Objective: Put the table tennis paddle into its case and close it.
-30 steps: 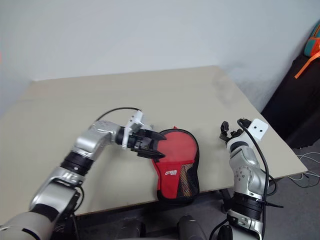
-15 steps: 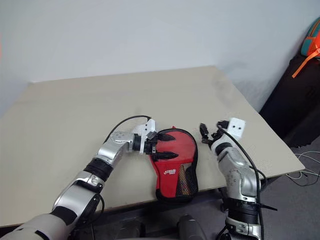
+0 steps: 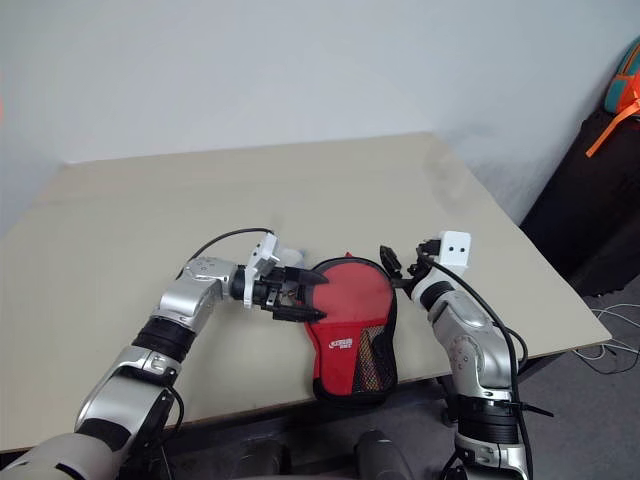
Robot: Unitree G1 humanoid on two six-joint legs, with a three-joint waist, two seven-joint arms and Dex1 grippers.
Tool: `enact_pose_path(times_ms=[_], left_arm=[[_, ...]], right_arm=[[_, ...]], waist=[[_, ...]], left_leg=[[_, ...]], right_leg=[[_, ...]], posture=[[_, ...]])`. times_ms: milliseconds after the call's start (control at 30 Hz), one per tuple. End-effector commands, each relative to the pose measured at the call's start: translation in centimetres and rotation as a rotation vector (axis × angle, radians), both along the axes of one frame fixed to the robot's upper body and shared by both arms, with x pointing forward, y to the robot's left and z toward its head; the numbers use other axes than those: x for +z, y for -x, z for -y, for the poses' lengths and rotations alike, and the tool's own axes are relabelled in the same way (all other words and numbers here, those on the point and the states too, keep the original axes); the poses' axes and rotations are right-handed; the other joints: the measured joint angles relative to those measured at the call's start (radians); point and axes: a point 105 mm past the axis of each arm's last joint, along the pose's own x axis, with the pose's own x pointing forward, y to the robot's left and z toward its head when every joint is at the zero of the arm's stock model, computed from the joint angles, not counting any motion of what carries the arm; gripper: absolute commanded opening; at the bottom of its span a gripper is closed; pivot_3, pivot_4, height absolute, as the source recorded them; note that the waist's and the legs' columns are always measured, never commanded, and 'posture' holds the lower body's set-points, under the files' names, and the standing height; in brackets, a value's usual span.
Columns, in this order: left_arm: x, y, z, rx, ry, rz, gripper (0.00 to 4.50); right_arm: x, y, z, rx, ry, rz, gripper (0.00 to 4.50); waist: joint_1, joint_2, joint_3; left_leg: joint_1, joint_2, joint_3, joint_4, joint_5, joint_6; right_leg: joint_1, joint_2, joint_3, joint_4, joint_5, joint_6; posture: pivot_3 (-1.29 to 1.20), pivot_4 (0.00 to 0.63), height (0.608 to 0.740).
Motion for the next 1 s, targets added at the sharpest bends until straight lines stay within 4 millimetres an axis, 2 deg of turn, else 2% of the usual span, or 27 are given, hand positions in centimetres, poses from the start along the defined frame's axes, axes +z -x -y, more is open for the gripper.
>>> enact_pose_path(times_ms=[33, 133, 233, 400, 500, 600, 767, 1000], left_arm=[[2.5, -2.2, -1.2, 0.097, 0.019, 0.073, 4.46], [3.5, -4.1, -2.0, 0.211, 0.030, 0.077, 4.46], [6.1, -7.4, -2.8, 0.421, 0.126, 0.003, 4.46], [7.7, -9.5, -3.7, 0.543, 0.137, -0.024, 4.46], [6.5, -10.2, -4.2, 0.594, 0.027, -0.019, 4.46], [4.7, -9.4, -4.5, 0.536, -0.068, -0.042, 4.46], [2.4, -8.2, -6.1, 0.478, -0.184, -0.067, 4.46], [1.3, -7.5, -8.3, 0.512, -0.193, -0.197, 4.46]], right_arm=[[1.5, 0.1, -1.4, 0.059, 0.022, 0.068, 4.50], [0.8, 0.6, -3.2, 0.152, 0.021, 0.049, 4.50], [-0.5, 0.8, -4.6, 0.200, 0.009, 0.009, 4.50], [-3.3, 0.7, -5.9, 0.220, 0.084, -0.083, 4.50], [-4.1, 0.9, -6.4, 0.233, 0.094, -0.105, 4.50], [-5.1, 1.1, -6.3, 0.237, 0.129, -0.135, 4.50], [-6.1, 1.9, -5.8, 0.242, 0.143, -0.172, 4.50], [-6.4, 3.3, -6.6, 0.329, 0.162, -0.172, 4.50]], waist=[[0.000, 0.000, 0.000], [0.002, 0.000, 0.000], [0.003, -0.002, 0.000], [0.002, -0.003, 0.000], [0.000, -0.004, 0.000], [0.000, -0.005, 0.000], [0.000, -0.006, 0.000], [0.002, -0.011, -0.001]], left_leg=[[0.000, 0.000, 0.000, 0.000, 0.000, 0.000], [0.000, 0.000, 0.000, 0.000, 0.000, 0.000], [-0.001, 0.000, -0.001, 0.000, 0.000, 0.000], [-0.002, 0.000, -0.001, 0.001, 0.000, 0.000], [-0.001, 0.000, -0.001, 0.000, 0.000, 0.000], [0.000, 0.000, -0.001, 0.000, 0.000, 0.000], [0.000, 0.000, -0.001, 0.001, 0.000, 0.000], [0.001, 0.000, -0.001, 0.003, 0.000, 0.000]], right_leg=[[0.000, 0.000, 0.000, 0.000, 0.000, 0.000], [0.000, 0.000, 0.000, 0.000, 0.000, 0.000], [-0.001, 0.000, -0.001, 0.000, 0.000, 0.000], [-0.001, 0.000, -0.001, 0.001, 0.000, 0.001], [-0.001, 0.000, -0.001, 0.001, 0.000, 0.001], [-0.001, 0.001, -0.001, 0.003, 0.000, 0.001], [-0.001, 0.001, -0.001, 0.006, 0.000, 0.000], [0.000, 0.001, -0.002, 0.007, 0.000, 0.000]], posture=[[0.00, 0.000, 0.740], [0.00, 0.000, 0.740], [0.00, 0.000, 0.740], [0.00, 0.000, 0.740], [0.00, 0.000, 0.740], [0.00, 0.000, 0.740], [0.00, 0.000, 0.740], [0.00, 0.000, 0.740]])
